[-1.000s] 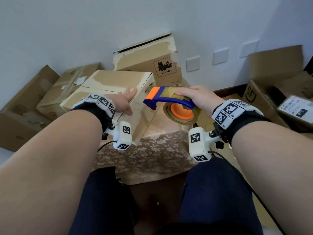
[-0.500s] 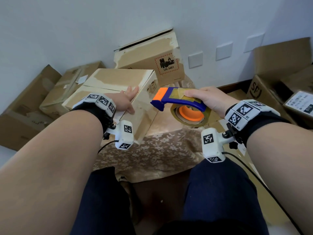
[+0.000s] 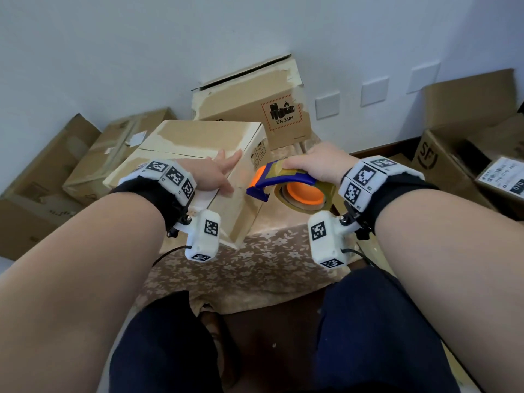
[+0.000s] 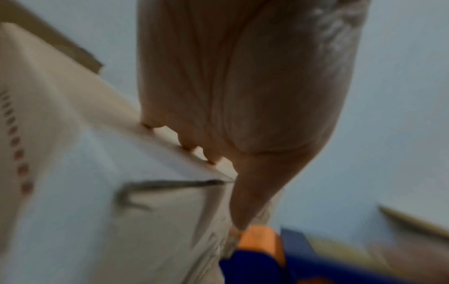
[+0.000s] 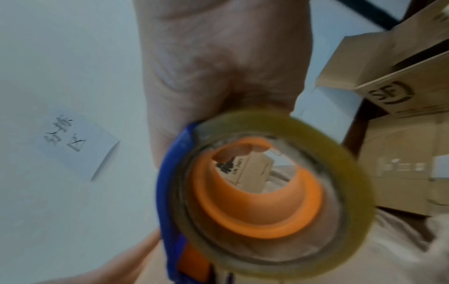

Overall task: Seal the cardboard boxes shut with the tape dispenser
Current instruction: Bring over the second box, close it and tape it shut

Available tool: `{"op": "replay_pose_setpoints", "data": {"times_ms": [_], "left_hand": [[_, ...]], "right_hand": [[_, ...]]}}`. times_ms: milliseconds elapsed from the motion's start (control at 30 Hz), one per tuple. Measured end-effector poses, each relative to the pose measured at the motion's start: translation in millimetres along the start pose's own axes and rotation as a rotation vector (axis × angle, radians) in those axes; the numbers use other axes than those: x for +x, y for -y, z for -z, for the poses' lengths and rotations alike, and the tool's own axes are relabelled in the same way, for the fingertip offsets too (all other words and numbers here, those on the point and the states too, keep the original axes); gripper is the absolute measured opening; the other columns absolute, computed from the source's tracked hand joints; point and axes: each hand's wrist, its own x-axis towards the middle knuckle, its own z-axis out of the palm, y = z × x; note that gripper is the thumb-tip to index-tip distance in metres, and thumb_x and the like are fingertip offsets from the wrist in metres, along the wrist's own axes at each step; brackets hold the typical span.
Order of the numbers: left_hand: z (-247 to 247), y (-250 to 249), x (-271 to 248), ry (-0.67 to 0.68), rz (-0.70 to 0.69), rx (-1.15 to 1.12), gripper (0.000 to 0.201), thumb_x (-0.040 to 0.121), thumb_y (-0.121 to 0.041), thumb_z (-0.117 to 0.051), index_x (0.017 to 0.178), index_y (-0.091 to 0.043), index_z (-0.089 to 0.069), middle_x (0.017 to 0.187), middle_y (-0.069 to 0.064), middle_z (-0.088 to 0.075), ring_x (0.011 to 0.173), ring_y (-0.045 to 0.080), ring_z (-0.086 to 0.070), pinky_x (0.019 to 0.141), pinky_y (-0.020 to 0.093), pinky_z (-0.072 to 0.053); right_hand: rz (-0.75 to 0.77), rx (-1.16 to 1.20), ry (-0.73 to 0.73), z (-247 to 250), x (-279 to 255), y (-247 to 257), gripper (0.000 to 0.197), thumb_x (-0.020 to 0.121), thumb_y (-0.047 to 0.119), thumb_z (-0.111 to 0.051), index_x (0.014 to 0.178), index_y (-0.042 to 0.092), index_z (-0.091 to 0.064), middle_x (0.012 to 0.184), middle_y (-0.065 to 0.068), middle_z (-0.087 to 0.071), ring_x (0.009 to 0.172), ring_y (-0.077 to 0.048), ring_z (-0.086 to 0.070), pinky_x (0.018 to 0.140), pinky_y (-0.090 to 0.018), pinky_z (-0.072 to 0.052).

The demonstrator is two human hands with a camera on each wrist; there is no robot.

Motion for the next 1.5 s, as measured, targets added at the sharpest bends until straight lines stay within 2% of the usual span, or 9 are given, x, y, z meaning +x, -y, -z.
{"op": "replay_pose_setpoints", "data": {"times_ms": [133,333,533,667,733,900,1033,1300,1500], "left_hand": [[1,0,1,-0.019,-0.020,0.071,0.091,0.091,-0.028,-0.060,0.148,-0.041,0.010,0.158,0.008,0.017,0.147,0.030,-0.001,0.118,0.043,-0.008],[10,-2,1,-0.007,-0.011,0.132,0.087,0.091,-0.029,-0.059,0.148,-0.045,0.006,0.159,0.003,0.016,0.145,0.029,-0.015,0.116,0.038,-0.017],[13,-11,1,-0.007,0.041,0.255,0.086,0.089,-0.020,-0.056,0.148,-0.048,-0.002,0.160,0.004,0.011,0.143,0.030,-0.021,0.113,0.041,-0.028],[17,-18,-2,-0.027,0.060,0.411,0.079,0.090,-0.019,-0.052,0.148,-0.049,-0.007,0.160,0.006,-0.001,0.134,0.030,-0.035,0.108,0.042,-0.036],[16,-22,-2,-0.025,0.069,0.476,0.071,0.093,-0.026,-0.047,0.148,-0.047,-0.008,0.159,0.008,-0.009,0.129,0.030,-0.041,0.105,0.041,-0.040],[8,-32,0,0.008,0.110,0.631,0.057,0.099,-0.042,-0.038,0.148,-0.046,-0.010,0.159,0.011,0.002,0.134,0.033,-0.036,0.106,0.044,-0.036],[1,-39,-10,0.047,0.059,0.710,0.051,0.099,-0.051,-0.031,0.148,-0.039,-0.025,0.157,0.012,-0.011,0.133,0.030,-0.036,0.111,0.044,-0.027],[32,24,-24,-0.032,-0.212,-0.151,0.041,0.099,-0.042,-0.041,0.139,-0.035,-0.046,0.150,-0.007,-0.036,0.140,0.018,-0.029,0.114,0.034,-0.015],[25,102,-4,-0.250,0.115,-0.178,0.055,0.097,-0.041,-0.047,0.148,-0.029,-0.031,0.155,0.001,-0.029,0.141,0.023,-0.027,0.116,0.038,-0.017]], "right_hand": [[-0.027,-0.093,0.040,-3,19,33,0.049,0.075,0.060,-0.062,0.082,0.012,-0.067,0.083,-0.006,-0.070,0.077,-0.024,-0.065,0.084,-0.038,-0.052],[-0.036,-0.291,0.083,4,36,64,0.039,0.086,0.052,-0.053,0.081,0.014,-0.061,0.078,-0.005,-0.062,0.069,-0.021,-0.056,0.068,-0.030,-0.043],[-0.094,-0.300,0.099,10,33,83,0.023,0.097,0.030,-0.049,0.090,0.010,-0.059,0.090,-0.008,-0.060,0.085,-0.023,-0.053,0.082,-0.033,-0.044],[-0.225,-0.292,0.108,-11,61,47,0.035,0.089,0.046,-0.056,0.091,0.012,-0.062,0.089,-0.007,-0.067,0.072,-0.023,-0.062,0.071,-0.040,-0.054],[-0.268,-0.348,0.071,-22,71,28,0.042,0.079,0.054,-0.062,0.093,0.015,-0.060,0.098,-0.010,-0.067,0.084,-0.028,-0.063,0.086,-0.049,-0.050],[-0.278,-0.244,0.032,-14,40,33,0.030,0.089,0.042,-0.053,0.075,0.015,-0.057,0.083,-0.007,-0.062,0.080,-0.025,-0.057,0.087,-0.038,-0.048],[-0.228,-0.114,-0.030,-2,37,32,0.013,0.094,0.023,-0.047,0.086,0.014,-0.053,0.091,-0.006,-0.056,0.073,-0.020,-0.053,0.063,-0.020,-0.045],[-0.021,0.067,-0.529,1,29,57,0.032,0.089,0.032,-0.046,0.061,0.015,-0.046,0.064,-0.002,-0.048,0.065,-0.028,-0.048,0.051,-0.029,-0.027],[0.225,-0.161,-0.459,-27,49,94,0.018,0.084,0.032,-0.050,0.089,0.018,-0.060,0.079,-0.002,-0.057,0.093,-0.031,-0.054,0.085,-0.040,-0.045]]}}
